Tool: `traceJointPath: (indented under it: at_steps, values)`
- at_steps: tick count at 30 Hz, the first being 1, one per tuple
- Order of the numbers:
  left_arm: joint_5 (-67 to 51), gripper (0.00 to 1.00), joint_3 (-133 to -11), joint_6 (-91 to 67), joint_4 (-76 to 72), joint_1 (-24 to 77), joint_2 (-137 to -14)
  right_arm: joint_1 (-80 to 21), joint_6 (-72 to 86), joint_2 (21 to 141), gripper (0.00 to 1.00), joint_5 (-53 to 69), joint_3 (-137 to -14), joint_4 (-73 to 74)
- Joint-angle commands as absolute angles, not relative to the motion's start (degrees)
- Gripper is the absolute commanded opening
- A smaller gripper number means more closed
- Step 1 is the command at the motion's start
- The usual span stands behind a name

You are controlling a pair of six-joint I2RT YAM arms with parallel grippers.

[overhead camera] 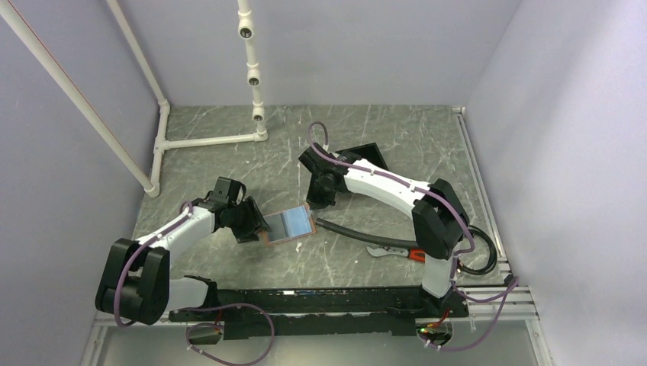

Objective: Put the credit cards into the card holder
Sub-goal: Insert the credit card into the card holder.

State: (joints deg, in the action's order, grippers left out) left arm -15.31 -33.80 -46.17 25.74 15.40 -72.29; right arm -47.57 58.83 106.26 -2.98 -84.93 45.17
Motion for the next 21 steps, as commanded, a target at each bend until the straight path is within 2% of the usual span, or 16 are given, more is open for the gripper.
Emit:
traceJointPath:
  at_steps: [1, 4, 6, 8, 14, 21]
  values:
    - [-15.2, 0.56, -33.0, -45.5, 23.8, 15.2, -73.3, -47.5, 49.8, 104.2, 0.0, 4.3, -83.5, 39.0]
    - [-15.0, 0.56, -32.7, -45.4, 23.4, 15.2, -74.2, -46.9, 37.8, 101.2, 0.0, 18.5, -77.2, 27.2]
    - [-14.9, 0.54, -32.2, -45.3, 22.9, 15.2, -74.7, -47.0, 35.5, 98.8, 0.0, 24.8, -70.7, 18.0]
    - [-14.7, 0.51, -31.9, -45.2, 22.2, 15.2, -75.2, -46.5, 32.5, 100.3, 0.0, 30.5, -70.4, 18.2]
    - [-13.9, 0.44, -31.9, -44.8, 21.6, 15.2, -77.9, -45.2, 28.8, 103.0, 0.0, 36.6, -66.5, 14.7]
    - [-13.6, 0.41, -31.3, -45.1, 20.6, 15.2, -79.1, -43.1, 27.8, 103.0, 0.0, 38.0, -63.2, 11.7]
